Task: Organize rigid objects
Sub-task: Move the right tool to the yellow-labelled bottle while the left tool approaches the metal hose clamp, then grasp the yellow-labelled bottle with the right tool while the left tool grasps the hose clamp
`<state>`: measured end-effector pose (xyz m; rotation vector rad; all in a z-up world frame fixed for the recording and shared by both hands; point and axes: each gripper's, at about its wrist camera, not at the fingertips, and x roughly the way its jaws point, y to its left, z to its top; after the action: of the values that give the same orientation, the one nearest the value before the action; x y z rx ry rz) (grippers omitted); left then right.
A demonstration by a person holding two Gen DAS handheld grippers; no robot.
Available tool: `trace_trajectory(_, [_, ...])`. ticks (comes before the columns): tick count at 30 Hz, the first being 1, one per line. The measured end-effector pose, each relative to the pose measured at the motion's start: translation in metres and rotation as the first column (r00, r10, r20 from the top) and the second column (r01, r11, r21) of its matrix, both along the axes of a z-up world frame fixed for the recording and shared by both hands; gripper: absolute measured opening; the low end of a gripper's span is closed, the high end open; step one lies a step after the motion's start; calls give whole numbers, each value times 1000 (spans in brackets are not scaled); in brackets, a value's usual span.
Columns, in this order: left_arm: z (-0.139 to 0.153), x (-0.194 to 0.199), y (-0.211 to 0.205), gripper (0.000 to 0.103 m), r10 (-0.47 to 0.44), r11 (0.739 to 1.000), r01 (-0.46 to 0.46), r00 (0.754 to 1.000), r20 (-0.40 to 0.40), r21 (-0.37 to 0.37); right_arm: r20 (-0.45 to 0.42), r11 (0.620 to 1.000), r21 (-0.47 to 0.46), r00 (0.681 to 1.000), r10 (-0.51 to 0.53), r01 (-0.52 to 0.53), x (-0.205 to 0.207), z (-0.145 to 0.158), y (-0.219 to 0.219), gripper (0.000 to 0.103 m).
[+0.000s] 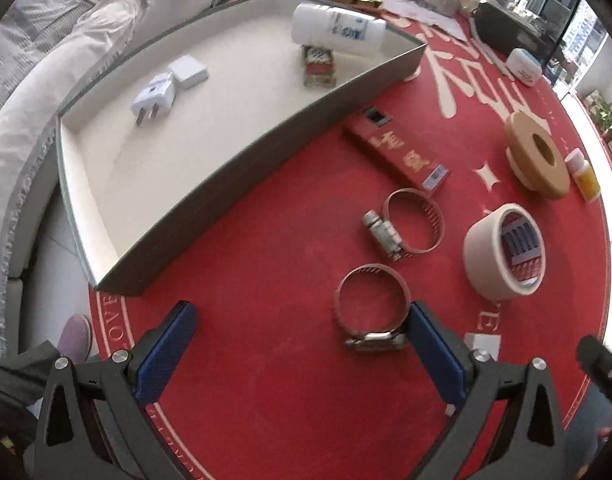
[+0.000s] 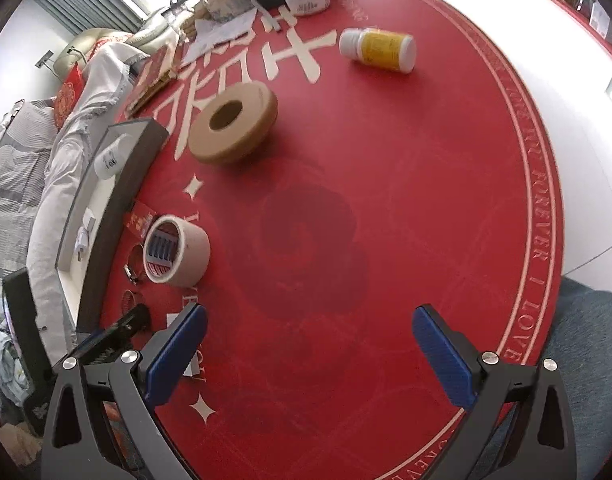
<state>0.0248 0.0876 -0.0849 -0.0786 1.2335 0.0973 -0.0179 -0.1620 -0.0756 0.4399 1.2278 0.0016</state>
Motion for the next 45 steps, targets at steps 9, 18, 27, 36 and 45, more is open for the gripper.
trace_trajectory(9, [-5,6,-28,103,-51,998,51,999,18,20,17,991,-127,998,52,-50,20,6,1,103])
trace_trajectory(18, [-6,-2,-26,103,-24,1000,23,998,56,11,64,984,-153,994,-86,95,89,22,-63,103])
trace_trajectory(27, [-6,-1,-28,103,-5,1000,5,998,60,12,18,911,-13,911,-412,413,152,14,-95,103])
trace_trajectory(36, [-6,-3,-28,103,-7,1000,6,998,68,12,29,880,-200,900,-434,431,186,-3,-82,71])
trace_trajectory(45, [-5,-3,-28,103,-5,1000,4,998,70,13,9,957,-97,961,-275,275,128,2,-80,68])
